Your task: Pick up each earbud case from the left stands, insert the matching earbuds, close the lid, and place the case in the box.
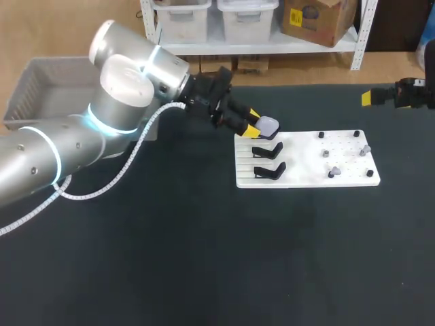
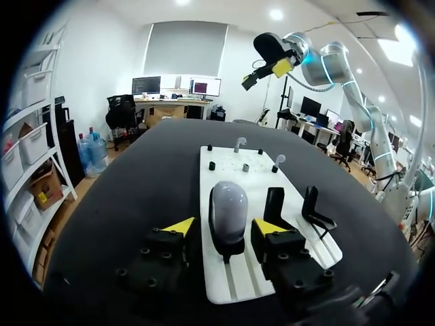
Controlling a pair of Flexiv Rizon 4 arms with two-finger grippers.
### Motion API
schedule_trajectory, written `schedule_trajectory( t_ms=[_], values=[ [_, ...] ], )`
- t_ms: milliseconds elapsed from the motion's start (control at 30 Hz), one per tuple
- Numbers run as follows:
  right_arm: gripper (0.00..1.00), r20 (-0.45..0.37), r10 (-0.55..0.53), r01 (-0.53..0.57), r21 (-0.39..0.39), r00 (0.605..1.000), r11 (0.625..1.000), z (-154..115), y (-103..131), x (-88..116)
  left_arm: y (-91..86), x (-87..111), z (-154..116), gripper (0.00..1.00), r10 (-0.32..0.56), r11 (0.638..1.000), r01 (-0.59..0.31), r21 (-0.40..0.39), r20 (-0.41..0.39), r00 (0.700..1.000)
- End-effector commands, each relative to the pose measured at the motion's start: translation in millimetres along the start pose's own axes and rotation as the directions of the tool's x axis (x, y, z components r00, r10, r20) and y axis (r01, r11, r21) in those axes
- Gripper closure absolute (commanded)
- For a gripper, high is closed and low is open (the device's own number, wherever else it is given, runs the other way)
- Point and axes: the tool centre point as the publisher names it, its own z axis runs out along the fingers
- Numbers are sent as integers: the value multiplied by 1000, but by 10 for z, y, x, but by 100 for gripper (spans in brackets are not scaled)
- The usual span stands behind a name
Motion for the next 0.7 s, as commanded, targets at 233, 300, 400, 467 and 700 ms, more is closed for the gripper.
schedule_trajectory(
  t_ms=[233,300,400,467,700],
  values=[
    [0,-1,0,0,2,1000,1000,-4,2,1,77,-34,59,55,3,1000,-3,10,0,1000],
    [0,-1,0,0,2,1000,1000,-4,2,1,80,-39,73,55,4,1000,-4,12,2,1000],
    [0,-1,0,0,2,1000,1000,-4,2,1,79,-42,98,58,4,1000,-4,16,5,1000],
    [0,-1,0,0,2,1000,1000,-4,2,1,77,-41,106,59,4,1000,-4,19,5,1000],
    [0,-1,0,0,2,1000,1000,-4,2,1,64,-27,124,69,-1,1000,1,17,5,1000]
  ],
)
